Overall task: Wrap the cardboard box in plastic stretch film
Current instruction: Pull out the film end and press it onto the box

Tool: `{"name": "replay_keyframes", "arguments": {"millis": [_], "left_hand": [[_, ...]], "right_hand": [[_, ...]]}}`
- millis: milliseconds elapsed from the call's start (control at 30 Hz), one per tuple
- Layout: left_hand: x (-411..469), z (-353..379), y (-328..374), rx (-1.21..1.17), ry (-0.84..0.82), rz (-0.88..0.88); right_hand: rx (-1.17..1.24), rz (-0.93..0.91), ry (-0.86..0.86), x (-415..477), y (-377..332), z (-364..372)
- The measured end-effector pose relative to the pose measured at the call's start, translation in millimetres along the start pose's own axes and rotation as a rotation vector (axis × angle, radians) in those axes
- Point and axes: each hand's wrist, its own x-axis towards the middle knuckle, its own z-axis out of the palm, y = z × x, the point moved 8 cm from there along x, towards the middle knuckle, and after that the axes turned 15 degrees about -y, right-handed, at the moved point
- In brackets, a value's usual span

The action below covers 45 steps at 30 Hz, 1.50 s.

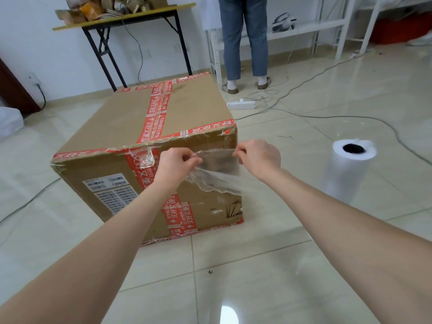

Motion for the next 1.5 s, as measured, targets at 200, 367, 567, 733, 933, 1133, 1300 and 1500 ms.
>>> {"name": "replay_keyframes", "arguments": {"millis": [200,367,567,733,933,1133,1300,1500], "left_hand": [[0,-17,18,0.1,0.102,0.109],[5,-28,36,0.337,0.16,0.159],[-2,-30,53,0.77,0.39,0.176],[-24,35,85,0.926,0.242,0.752],[2,70,59,1.341,-0.08,0.893],[13,60,8,1.647,-0.19,0.818],[11,56,5,1.698,-0.272,0.815],[-5,52,27,1.529,-0.282,0.87]], "right_hand": [[0.141,0.046,0.12,5,15,-6],[0.161,0.076,0.23,10,23,-16],[0.142,0.113,0.23,16,27,-14],[0.13,0.086,0.24,19,28,-15],[0.081,0.064,0.263,21,24,-18],[0.101,0.061,0.25,24,27,-17],[0.112,0.06,0.202,26,27,-18],[0.092,0.091,0.238,22,30,-7]]}}
